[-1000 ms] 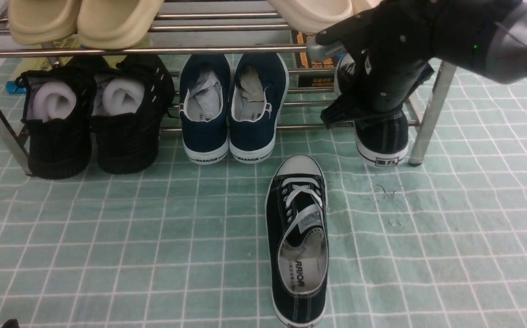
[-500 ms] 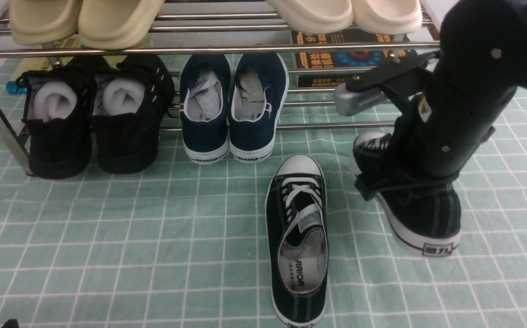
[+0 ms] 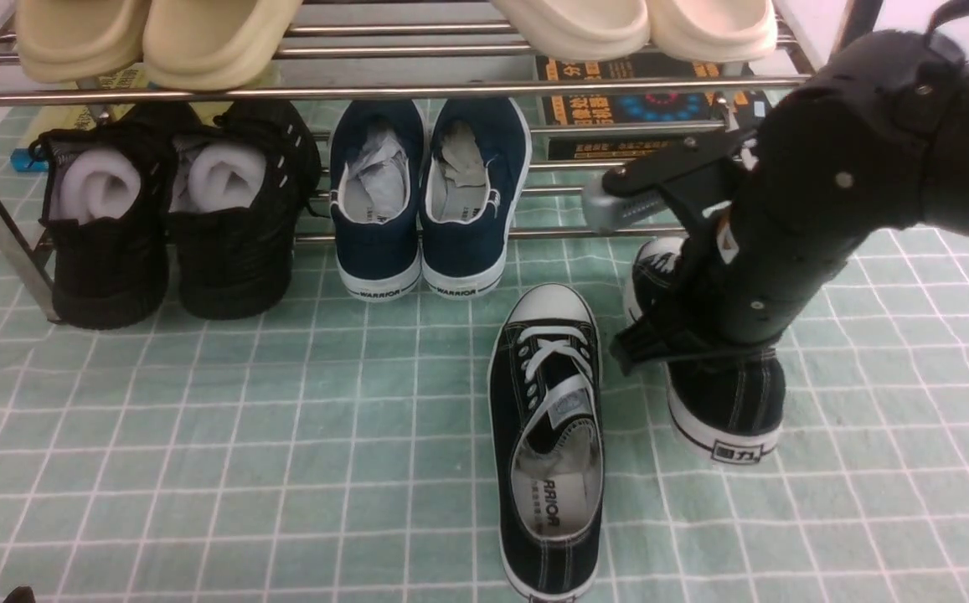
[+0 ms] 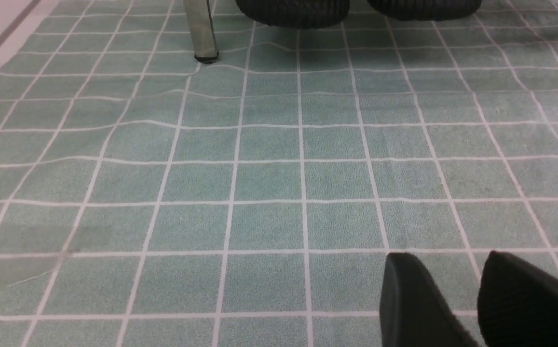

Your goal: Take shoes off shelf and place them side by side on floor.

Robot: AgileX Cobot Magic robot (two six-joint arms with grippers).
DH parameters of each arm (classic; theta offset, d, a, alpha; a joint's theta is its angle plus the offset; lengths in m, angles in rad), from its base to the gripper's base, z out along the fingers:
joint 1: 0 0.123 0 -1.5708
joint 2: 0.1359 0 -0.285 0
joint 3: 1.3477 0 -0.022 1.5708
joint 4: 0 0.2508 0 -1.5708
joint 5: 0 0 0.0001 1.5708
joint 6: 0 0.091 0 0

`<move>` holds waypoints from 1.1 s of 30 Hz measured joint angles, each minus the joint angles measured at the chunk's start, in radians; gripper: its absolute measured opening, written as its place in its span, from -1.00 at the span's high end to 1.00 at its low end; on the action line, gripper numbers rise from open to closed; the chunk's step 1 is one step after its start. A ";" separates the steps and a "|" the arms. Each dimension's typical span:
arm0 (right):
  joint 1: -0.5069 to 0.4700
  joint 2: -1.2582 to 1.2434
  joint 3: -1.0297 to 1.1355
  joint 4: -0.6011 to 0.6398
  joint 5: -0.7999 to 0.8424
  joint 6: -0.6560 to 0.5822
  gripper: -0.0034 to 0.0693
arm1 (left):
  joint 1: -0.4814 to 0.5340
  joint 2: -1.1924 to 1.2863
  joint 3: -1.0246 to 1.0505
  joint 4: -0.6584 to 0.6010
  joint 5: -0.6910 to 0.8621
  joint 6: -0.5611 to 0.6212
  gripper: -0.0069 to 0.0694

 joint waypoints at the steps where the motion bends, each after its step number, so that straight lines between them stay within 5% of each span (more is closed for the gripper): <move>1: 0.000 0.018 0.000 -0.005 -0.008 0.000 0.88 | 0.000 0.000 0.000 0.000 0.000 0.000 0.18; 23: 0.001 0.095 -0.001 0.218 -0.038 0.044 0.78 | 0.000 0.000 0.000 0.000 0.000 0.000 0.18; 33: 0.001 0.086 -0.021 0.364 0.163 -0.011 -0.01 | 0.000 0.000 0.000 0.000 0.000 0.000 0.18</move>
